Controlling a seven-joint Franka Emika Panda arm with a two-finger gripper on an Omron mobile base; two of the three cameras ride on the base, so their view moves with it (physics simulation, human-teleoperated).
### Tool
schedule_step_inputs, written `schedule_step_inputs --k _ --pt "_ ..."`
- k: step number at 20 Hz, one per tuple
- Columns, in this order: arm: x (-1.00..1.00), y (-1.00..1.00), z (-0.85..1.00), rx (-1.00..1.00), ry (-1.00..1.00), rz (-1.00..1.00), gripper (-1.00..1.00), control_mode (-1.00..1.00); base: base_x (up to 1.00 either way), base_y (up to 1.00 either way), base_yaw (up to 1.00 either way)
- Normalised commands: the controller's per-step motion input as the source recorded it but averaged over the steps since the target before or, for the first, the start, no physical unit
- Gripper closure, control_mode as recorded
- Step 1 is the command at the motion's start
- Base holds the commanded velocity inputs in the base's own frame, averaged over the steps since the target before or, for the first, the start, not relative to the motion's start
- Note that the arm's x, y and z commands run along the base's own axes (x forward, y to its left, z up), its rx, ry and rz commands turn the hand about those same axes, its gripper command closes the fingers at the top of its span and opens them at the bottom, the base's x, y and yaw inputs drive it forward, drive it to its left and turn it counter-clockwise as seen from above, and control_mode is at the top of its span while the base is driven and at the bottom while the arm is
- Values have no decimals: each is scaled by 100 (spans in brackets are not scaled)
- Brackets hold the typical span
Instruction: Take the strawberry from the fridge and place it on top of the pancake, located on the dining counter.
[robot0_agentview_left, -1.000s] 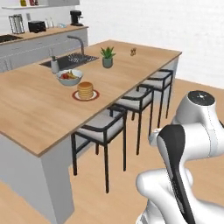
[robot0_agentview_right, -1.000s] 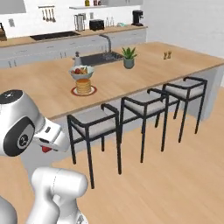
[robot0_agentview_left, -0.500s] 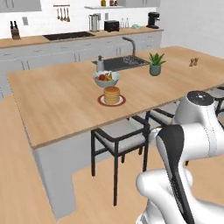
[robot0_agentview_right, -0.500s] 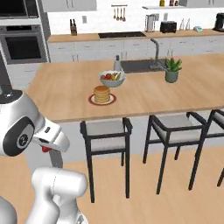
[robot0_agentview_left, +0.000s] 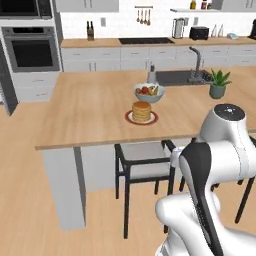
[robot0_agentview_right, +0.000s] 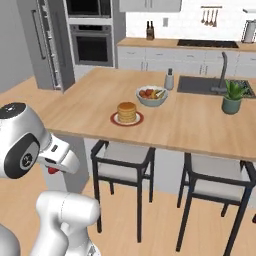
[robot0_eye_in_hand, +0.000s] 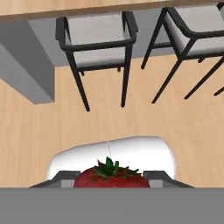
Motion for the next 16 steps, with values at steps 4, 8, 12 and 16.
schedule_step_inputs --k 4,8,12,16 --pt "0 0 0 0 0 0 100 100 49 -41 39" --pt "0 0 0 0 0 0 100 100 52 1 6" --pt "0 0 0 0 0 0 100 100 32 32 -13" --pt "0 0 0 0 0 0 100 100 36 51 -36"
